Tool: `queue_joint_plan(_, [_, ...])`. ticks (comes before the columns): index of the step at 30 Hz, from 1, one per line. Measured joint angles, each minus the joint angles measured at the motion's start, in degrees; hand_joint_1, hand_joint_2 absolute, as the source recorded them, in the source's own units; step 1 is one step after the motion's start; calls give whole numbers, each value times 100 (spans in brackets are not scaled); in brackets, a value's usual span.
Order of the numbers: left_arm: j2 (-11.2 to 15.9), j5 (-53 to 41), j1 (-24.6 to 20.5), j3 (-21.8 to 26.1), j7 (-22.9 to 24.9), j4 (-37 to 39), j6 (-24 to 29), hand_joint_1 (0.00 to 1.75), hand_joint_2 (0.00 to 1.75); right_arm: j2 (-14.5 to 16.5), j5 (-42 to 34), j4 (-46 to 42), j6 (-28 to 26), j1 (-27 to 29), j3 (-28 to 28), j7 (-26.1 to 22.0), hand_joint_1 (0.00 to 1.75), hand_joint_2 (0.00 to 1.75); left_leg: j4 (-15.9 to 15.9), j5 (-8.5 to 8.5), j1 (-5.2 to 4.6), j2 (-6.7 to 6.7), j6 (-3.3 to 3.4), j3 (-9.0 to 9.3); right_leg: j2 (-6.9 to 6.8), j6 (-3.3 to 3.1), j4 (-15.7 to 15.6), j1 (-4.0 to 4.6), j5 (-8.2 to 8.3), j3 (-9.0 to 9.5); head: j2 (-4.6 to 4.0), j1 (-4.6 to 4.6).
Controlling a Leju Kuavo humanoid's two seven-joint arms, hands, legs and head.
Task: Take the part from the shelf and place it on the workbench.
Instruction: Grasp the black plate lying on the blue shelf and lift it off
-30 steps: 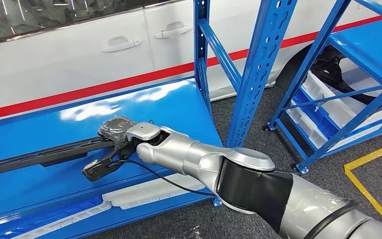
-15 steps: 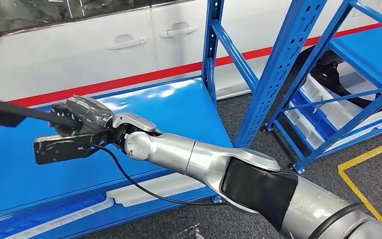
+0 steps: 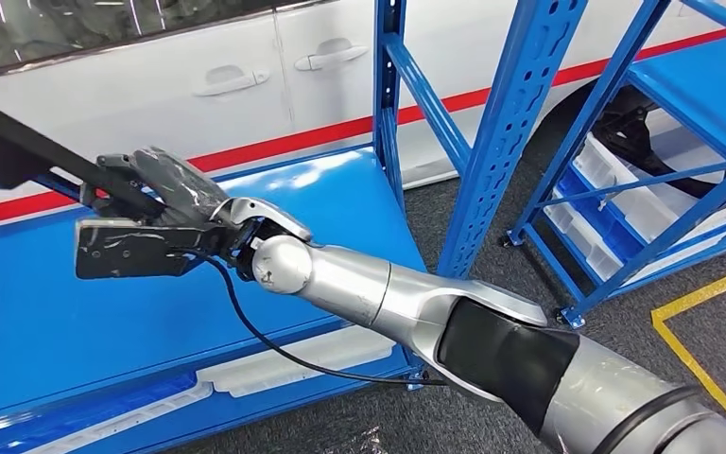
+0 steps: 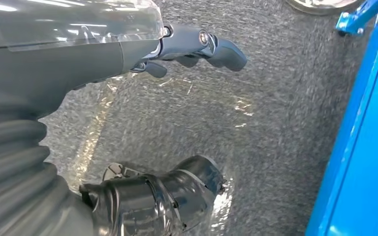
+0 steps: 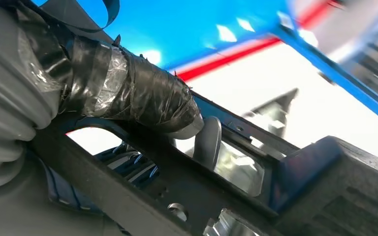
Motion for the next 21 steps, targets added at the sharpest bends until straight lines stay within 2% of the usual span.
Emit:
queue_joint_plan(1, [-3, 4, 3, 0, 22, 0, 28, 0, 175, -11, -150, -78, -79, 23, -57, -44, 175, 175, 275, -71, 14, 0, -20, -141, -1, -4, 0, 0, -3, 3, 0, 0])
queue_joint_plan(2, [-5, 10, 6, 0, 37, 0, 58, 0, 175, -25, -296, -152, -145, 55, -118, -81, 175, 175, 384, -47, 26, 0, -32, -208, 0, -6, 1, -3, -7, 8, 0, -1])
queue_joint_plan(3, [-5, 16, 9, 0, 52, 0, 90, 0, 175, -40, -435, -222, -202, 92, -176, -115, 175, 175, 276, 82, 37, 1, -35, -173, 5, -4, 1, -8, -11, 15, 0, -1])
queue_joint_plan(5, [-5, 30, 8, 0, 74, 1, 146, 0, 175, -65, -676, -346, -306, 147, -280, -192, 175, 175, -411, 466, 50, 0, -24, 134, 18, 16, 0, -20, -20, 36, 0, 0])
queue_joint_plan(6, [-6, 40, 5, 0, 86, 2, 172, 0, 175, -75, -792, -399, -363, 158, -326, -243, 175, 175, -753, 602, 37, -4, -11, 298, 26, 39, -1, -18, -18, 40, 0, 0])
queue_joint_plan(7, [-9, 54, -1, 0, 98, 3, 197, 0, 175, -85, -924, -453, -430, 168, -371, -307, 175, 175, -993, 667, 22, -9, 10, 411, 30, 68, -7, -15, -9, 32, 0, 1])
queue_joint_plan(8, [-13, 73, -6, 0, 113, 4, 221, 0, 175, -96, -1076, -514, -500, 190, -421, -380, 175, 175, -1102, 670, 4, -16, 32, 457, 32, 104, -16, -11, 9, 21, 0, 1])
queue_joint_plan(11, [-36, 150, -8, 0, 190, 13, 298, 0, 175, -133, -1624, -729, -664, 346, -600, -595, 175, 175, -1181, 710, -4, -16, 121, 453, 28, 205, -44, 4, 24, -3, 0, 3])
queue_joint_plan(12, [-46, 176, -2, 0, 230, 18, 328, 0, 175, -148, -1798, -794, -702, 391, -658, -657, 175, 175, -1225, 742, 6, -6, 161, 458, 23, 226, 26, 12, -66, -33, 0, 10])
queue_joint_plan(13, [-56, 198, 3, 0, 276, 24, 360, 0, 175, -169, -1954, -854, -740, 419, -712, -713, 175, 175, -1268, 777, 14, 5, 202, 456, 16, 238, 210, 23, -233, -100, 0, 15])
queue_joint_plan(15, [-65, 232, -5, 1, 368, 28, 416, 0, 175, -218, -2200, -957, -787, 454, -799, -788, 175, 175, -1285, 823, 6, 15, 260, 429, 6, 236, 840, 36, -667, -316, 0, 27])
queue_joint_plan(16, [-70, 240, -11, 1, 422, 31, 439, 0, 175, -253, -2321, -1013, -790, 481, -841, -811, 175, 175, -1275, 838, -6, 15, 277, 402, 6, 229, 1161, 42, -823, -407, 0, 28])
queue_joint_plan(17, [-76, 244, -15, 1, 473, 33, 454, 0, 175, -291, -2442, -1068, -771, 513, -875, -824, 175, 175, -1261, 852, -14, 15, 286, 373, 6, 225, 1337, 44, -875, -431, 0, 30])
queue_joint_plan(18, [-85, 243, -15, 2, 518, 38, 464, 0, 175, -333, -2563, -1126, -739, 542, -902, -835, 175, 175, -1241, 865, -19, 15, 288, 339, 5, 223, 1316, 42, -825, -363, 0, 30])
queue_joint_plan(19, [-95, 242, -13, 1, 560, 42, 473, 0, 175, -382, -2698, -1193, -695, 562, -931, -848, 175, 175, -1212, 876, -19, 15, 284, 300, 2, 222, 1104, 37, -700, -202, 0, 30])
queue_joint_plan(21, [-108, 240, -12, 1, 596, 46, 487, 0, 175, -458, -2911, -1318, -583, 571, -970, -883, 175, 175, -1132, 894, -23, 13, 257, 211, -1, 216, 409, 31, -469, 232, 0, 30])
